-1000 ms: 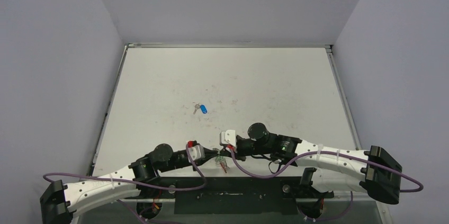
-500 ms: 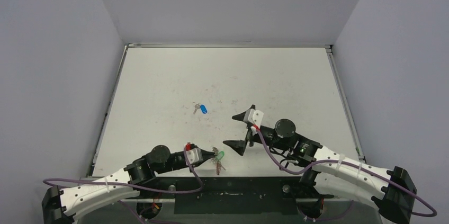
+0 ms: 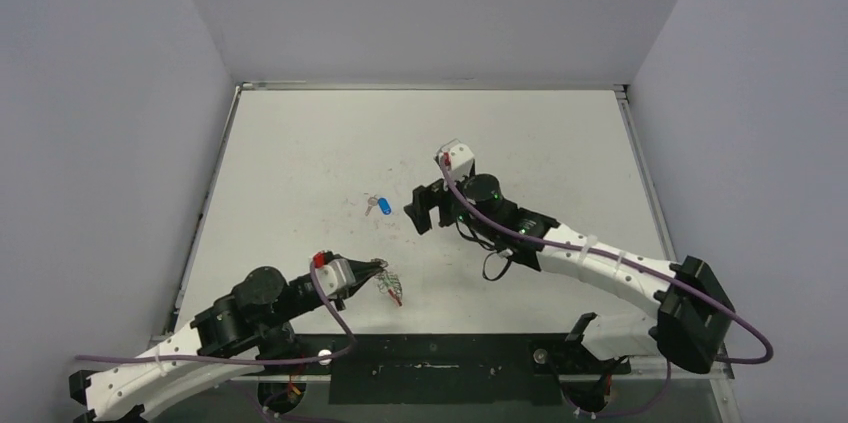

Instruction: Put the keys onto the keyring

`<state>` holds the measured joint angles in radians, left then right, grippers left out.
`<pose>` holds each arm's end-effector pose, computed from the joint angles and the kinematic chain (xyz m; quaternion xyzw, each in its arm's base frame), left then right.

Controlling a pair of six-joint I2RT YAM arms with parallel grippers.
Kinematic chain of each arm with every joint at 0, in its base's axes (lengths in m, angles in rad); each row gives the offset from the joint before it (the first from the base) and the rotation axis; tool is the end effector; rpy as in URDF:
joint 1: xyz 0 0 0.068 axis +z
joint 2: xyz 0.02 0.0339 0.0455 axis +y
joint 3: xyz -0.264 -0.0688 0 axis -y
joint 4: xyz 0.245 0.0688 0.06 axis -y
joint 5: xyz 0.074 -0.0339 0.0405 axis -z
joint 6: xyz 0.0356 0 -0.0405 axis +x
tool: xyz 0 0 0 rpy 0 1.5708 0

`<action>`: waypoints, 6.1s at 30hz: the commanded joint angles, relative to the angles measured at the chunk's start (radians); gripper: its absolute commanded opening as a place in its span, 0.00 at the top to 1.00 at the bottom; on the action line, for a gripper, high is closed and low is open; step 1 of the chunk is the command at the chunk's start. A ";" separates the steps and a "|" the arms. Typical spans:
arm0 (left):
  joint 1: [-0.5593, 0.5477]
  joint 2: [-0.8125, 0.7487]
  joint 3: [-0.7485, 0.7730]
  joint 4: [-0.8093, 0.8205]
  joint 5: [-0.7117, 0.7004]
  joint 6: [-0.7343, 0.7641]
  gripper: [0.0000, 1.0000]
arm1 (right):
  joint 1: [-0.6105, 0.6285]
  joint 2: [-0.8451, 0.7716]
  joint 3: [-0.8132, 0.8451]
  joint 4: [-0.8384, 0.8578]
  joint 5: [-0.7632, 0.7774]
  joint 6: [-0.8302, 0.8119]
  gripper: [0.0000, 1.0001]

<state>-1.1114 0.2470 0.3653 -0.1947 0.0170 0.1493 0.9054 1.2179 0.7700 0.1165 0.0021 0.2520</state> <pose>0.0480 -0.0984 0.2582 0.4371 0.5892 -0.3200 0.5996 0.1724 0.2196 0.2735 -0.2607 0.7712 0.3169 0.4867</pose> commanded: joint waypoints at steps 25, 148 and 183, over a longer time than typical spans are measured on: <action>-0.001 -0.143 0.270 -0.406 -0.104 -0.094 1.00 | -0.204 1.054 0.930 -0.245 -0.558 0.107 0.56; -0.021 0.608 -0.085 0.536 0.116 -0.116 1.00 | 0.117 0.017 0.050 -0.333 -0.369 -0.041 1.00; -0.025 0.551 -0.114 0.529 0.097 -0.114 1.00 | 0.104 -0.003 0.004 -0.355 -0.247 0.041 0.79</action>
<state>-1.1255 0.8219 0.2523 0.2768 0.1020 0.0452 1.0206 1.2400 0.7845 -0.2859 -0.2916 0.2848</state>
